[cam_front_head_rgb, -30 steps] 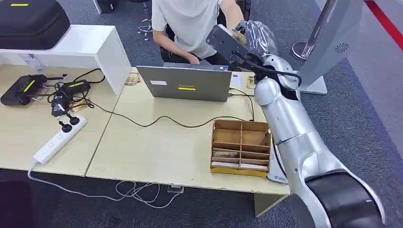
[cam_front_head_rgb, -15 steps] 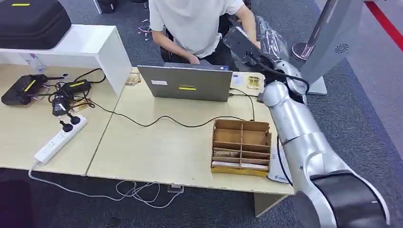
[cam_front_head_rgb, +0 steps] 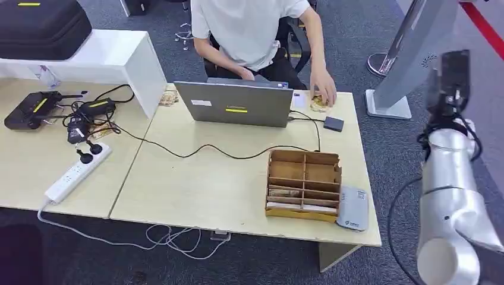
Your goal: Pass the card to the sensor for recognition and then transmit it.
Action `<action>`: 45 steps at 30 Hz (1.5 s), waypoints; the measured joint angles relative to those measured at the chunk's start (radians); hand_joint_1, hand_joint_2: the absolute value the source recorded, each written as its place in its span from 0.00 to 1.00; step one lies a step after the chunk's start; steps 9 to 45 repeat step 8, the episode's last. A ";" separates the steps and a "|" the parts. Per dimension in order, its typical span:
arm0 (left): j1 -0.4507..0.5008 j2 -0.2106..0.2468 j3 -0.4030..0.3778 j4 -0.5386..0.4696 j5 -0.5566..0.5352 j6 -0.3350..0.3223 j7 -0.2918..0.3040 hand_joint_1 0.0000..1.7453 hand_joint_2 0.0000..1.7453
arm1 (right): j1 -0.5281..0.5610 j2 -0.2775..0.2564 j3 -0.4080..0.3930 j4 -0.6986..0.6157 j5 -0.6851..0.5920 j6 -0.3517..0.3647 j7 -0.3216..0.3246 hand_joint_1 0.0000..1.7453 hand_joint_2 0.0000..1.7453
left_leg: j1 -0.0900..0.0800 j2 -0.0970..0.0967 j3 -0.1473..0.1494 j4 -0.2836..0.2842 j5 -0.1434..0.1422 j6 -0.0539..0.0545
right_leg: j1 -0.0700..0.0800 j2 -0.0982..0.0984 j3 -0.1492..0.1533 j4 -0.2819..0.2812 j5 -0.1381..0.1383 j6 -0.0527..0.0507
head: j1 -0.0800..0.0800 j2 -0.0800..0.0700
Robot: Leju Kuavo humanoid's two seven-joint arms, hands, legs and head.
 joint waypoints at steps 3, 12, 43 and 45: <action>0.006 0.004 0.008 0.000 0.017 -0.006 0.023 0.00 1.00 | 0.106 -0.110 -0.181 0.022 -0.140 0.029 -0.042 0.00 0.00 | 0.000 -0.007 0.000 0.000 -0.001 0.001 | 0.000 -0.006 0.004 -0.002 -0.002 0.002 | 0.000 0.000; 0.008 0.000 0.030 0.001 0.048 -0.019 0.067 0.00 1.00 | 0.382 -0.221 -0.412 0.077 -0.210 0.037 -0.070 0.00 0.00 | 0.000 -0.008 0.000 -0.001 -0.006 0.007 | 0.001 -0.009 0.006 -0.003 -0.006 0.004 | 0.000 0.000; 0.008 0.000 0.030 0.001 0.048 -0.019 0.067 0.00 1.00 | 0.382 -0.221 -0.412 0.077 -0.210 0.037 -0.070 0.00 0.00 | 0.000 -0.008 0.000 -0.001 -0.006 0.007 | 0.001 -0.009 0.006 -0.003 -0.006 0.004 | 0.000 0.000; 0.008 0.000 0.030 0.001 0.048 -0.019 0.067 0.00 1.00 | 0.382 -0.221 -0.412 0.077 -0.210 0.037 -0.070 0.00 0.00 | 0.000 -0.008 0.000 -0.001 -0.006 0.007 | 0.001 -0.009 0.006 -0.003 -0.006 0.004 | 0.000 0.000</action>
